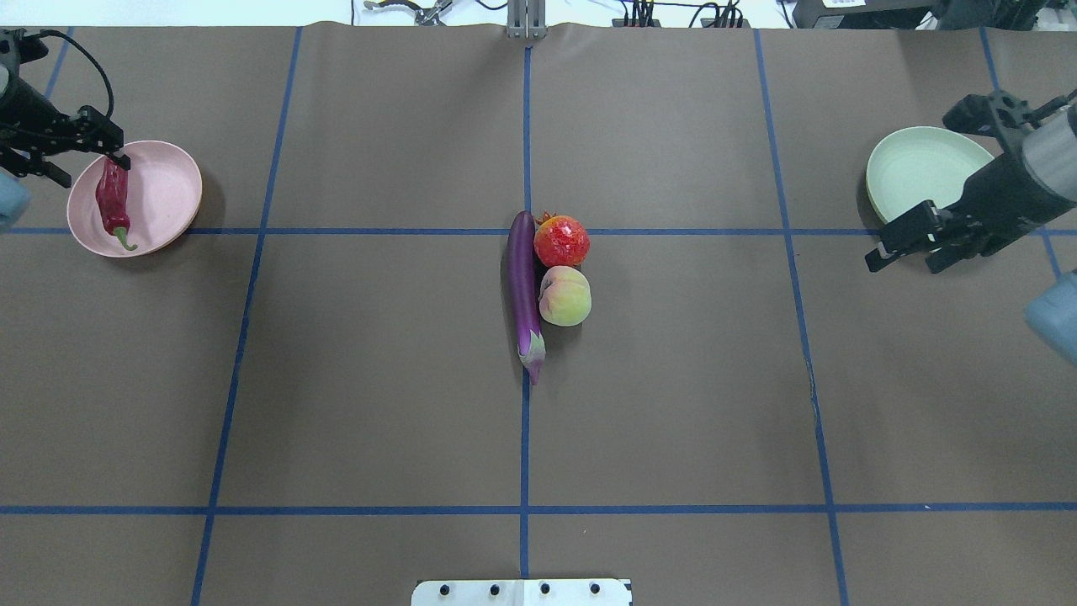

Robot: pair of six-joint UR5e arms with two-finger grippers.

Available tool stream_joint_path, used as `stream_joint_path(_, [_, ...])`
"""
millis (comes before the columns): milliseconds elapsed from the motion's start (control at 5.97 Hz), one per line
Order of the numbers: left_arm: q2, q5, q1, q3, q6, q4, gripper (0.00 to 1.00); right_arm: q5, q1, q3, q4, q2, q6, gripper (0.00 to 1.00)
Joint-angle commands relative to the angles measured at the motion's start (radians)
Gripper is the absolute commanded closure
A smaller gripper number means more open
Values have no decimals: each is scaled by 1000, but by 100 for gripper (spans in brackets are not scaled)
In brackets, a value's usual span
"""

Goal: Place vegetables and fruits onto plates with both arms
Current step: 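Carry the red pepper with the left gripper onto the pink plate, then release the pepper with the left gripper while the right gripper grasps the peach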

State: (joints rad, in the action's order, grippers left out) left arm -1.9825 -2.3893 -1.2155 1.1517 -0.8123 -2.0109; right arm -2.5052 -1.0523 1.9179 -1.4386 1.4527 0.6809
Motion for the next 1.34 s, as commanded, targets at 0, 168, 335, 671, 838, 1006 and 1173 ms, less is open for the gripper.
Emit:
stream_joint_path(0, [2,-8,-1,64,-17,1,0,73,119,18,0,-108,229,0])
stream_joint_path(168, [-1,-8,1,113,-95,0,0,185,224,16,0,-208,409,0])
stream_joint_path(335, [-12,-8,34,167,-205,-2,0,292,330,15,0,-266,528,0])
stream_joint_path(671, [-21,2,164,244,-327,-12,0,511,473,-14,0,-368,685,0])
stream_joint_path(838, [-21,-1,178,241,-332,-17,0,566,494,-75,21,-414,741,0])
stream_joint_path(1006, [-22,-1,183,240,-332,-17,0,575,502,-145,134,-425,881,0])
stream_joint_path(1173, [-22,-1,198,237,-334,-17,0,580,502,-190,189,-430,899,0])
